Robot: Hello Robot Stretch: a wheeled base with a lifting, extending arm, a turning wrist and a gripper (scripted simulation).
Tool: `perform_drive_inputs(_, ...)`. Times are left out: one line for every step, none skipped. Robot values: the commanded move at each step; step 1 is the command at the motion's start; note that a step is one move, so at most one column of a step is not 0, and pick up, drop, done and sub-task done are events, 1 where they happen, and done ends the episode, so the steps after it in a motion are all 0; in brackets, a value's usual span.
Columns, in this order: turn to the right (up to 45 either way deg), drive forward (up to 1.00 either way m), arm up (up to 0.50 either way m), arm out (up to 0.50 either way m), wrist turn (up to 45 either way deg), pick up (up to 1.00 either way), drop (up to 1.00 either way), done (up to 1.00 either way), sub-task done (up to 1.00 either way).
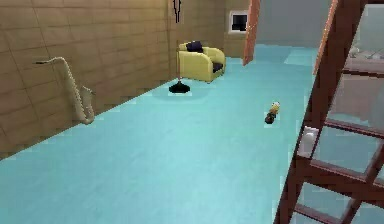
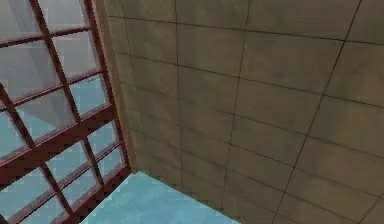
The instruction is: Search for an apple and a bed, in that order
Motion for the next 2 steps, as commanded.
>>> perform_drive_inputs(3.0,0.0,0.0,0.0,0.0,0.0,0.0,0.0,0.0)
perform_drive_inputs(0.0,0.8,0.0,0.0,0.0,0.0,0.0,0.0,0.0)
